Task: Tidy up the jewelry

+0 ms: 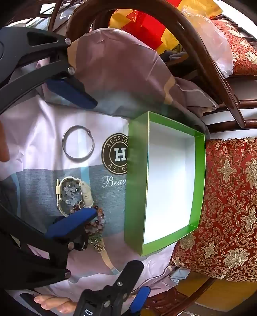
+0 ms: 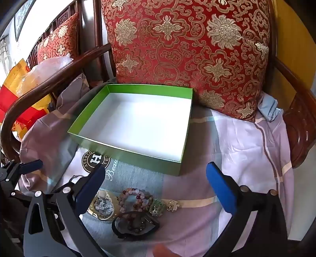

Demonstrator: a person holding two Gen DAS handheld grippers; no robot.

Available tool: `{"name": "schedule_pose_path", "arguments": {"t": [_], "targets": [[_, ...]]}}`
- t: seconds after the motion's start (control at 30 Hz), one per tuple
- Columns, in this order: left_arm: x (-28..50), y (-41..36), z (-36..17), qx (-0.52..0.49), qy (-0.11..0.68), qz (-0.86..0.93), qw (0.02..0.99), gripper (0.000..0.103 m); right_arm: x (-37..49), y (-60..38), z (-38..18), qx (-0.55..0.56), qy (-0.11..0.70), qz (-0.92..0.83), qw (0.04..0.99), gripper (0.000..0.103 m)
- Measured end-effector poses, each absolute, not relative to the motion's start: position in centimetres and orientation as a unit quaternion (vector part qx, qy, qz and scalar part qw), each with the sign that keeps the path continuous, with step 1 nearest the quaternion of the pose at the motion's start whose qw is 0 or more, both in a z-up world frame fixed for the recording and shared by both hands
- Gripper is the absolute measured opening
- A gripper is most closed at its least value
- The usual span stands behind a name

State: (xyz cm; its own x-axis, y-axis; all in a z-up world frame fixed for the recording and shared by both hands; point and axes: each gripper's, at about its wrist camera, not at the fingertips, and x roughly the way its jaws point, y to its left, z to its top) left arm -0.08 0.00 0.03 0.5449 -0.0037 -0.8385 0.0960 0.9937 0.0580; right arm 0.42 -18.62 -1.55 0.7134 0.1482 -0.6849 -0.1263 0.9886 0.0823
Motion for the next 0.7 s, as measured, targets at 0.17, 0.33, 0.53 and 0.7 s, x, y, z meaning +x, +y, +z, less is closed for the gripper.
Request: {"name": "schedule_pose_path", "arguments": {"t": [0.17, 0.33, 0.53, 0.7], "targets": [[-0.28, -0.04, -0.07, 0.051, 0.475, -0.031, 0.878, 0.101, 0.31, -18.24, -2.04, 0.013, 0.372, 0.085, 0.924, 0.102], [-0.62, 0.11, -0.22, 0.05, 0.476, -0.034, 0.877, 0.101, 0.19, -18.21, -2.13, 0.014, 0.374, 0.087, 0.923, 0.102], [-0.26, -0.13, -0.09, 0.049, 0.479, -0.034, 0.876, 0.101, 0.04, -18.28, -2.08, 0.015, 0.374, 0.09, 0.923, 0.102], [-0.36, -0.35, -0.23, 0.05, 0.479, -0.035, 0.876, 0.101, 0.03, -18.32, -1.97, 0.016, 0.375, 0.093, 0.922, 0.102]]}}
